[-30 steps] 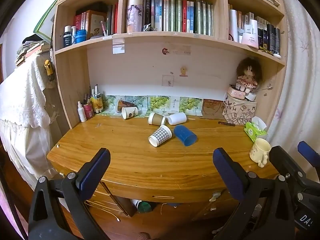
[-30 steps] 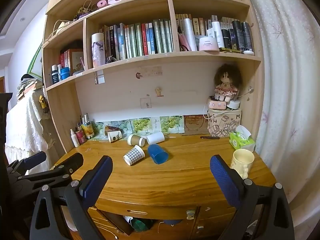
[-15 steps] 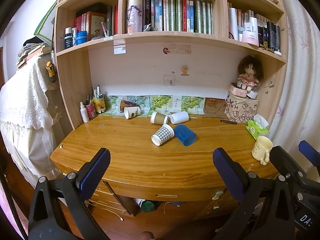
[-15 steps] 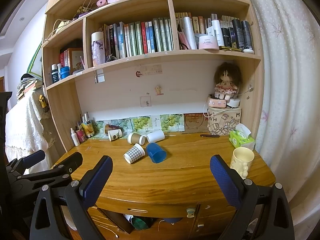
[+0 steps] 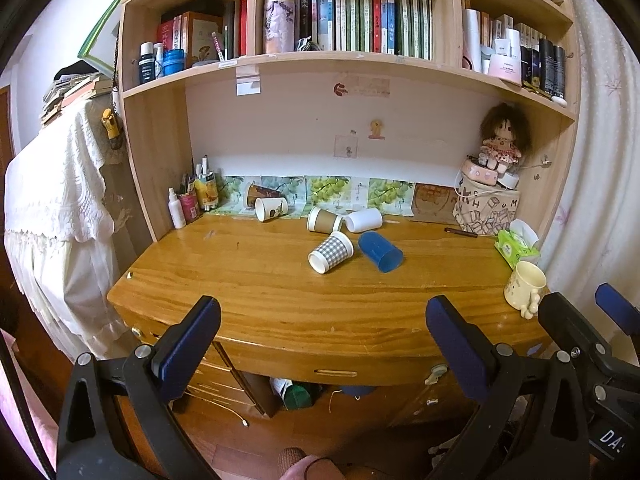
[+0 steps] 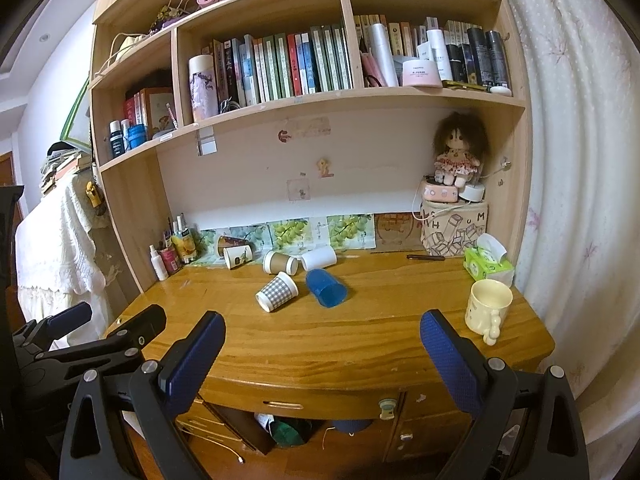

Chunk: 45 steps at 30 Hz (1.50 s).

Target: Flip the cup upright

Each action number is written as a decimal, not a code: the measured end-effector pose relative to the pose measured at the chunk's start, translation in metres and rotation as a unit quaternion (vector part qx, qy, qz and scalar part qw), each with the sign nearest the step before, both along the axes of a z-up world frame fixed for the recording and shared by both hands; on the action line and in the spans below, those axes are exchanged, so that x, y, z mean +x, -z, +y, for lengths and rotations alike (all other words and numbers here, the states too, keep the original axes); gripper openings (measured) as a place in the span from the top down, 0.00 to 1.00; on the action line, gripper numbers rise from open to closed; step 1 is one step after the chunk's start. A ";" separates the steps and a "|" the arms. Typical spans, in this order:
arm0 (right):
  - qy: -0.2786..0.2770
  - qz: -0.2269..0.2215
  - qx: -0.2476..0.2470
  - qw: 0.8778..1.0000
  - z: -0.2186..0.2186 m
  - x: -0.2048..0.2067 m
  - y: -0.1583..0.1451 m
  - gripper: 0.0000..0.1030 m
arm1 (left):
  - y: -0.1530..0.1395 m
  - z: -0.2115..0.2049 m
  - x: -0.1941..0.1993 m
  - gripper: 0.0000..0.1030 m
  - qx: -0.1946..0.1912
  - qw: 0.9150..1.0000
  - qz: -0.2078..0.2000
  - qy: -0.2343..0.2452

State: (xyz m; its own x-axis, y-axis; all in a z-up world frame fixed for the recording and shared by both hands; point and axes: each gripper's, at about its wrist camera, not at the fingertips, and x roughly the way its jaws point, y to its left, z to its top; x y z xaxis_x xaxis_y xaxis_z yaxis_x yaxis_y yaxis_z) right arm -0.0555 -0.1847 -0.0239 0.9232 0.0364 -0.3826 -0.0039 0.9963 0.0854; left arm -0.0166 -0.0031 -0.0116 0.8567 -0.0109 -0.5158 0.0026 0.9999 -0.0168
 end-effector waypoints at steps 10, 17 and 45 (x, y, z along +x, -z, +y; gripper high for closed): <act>-0.009 0.003 0.001 1.000 0.004 -0.004 0.001 0.04 | 0.000 0.006 -0.006 0.00 0.001 1.000 0.002 -0.011; -0.021 0.012 -0.002 1.000 0.012 0.007 0.003 0.04 | 0.004 0.014 0.002 0.00 -0.005 1.000 0.012 -0.022; -0.032 0.100 0.007 0.994 0.041 0.173 0.022 0.04 | 0.037 0.038 0.166 0.01 -0.010 0.994 0.107 -0.007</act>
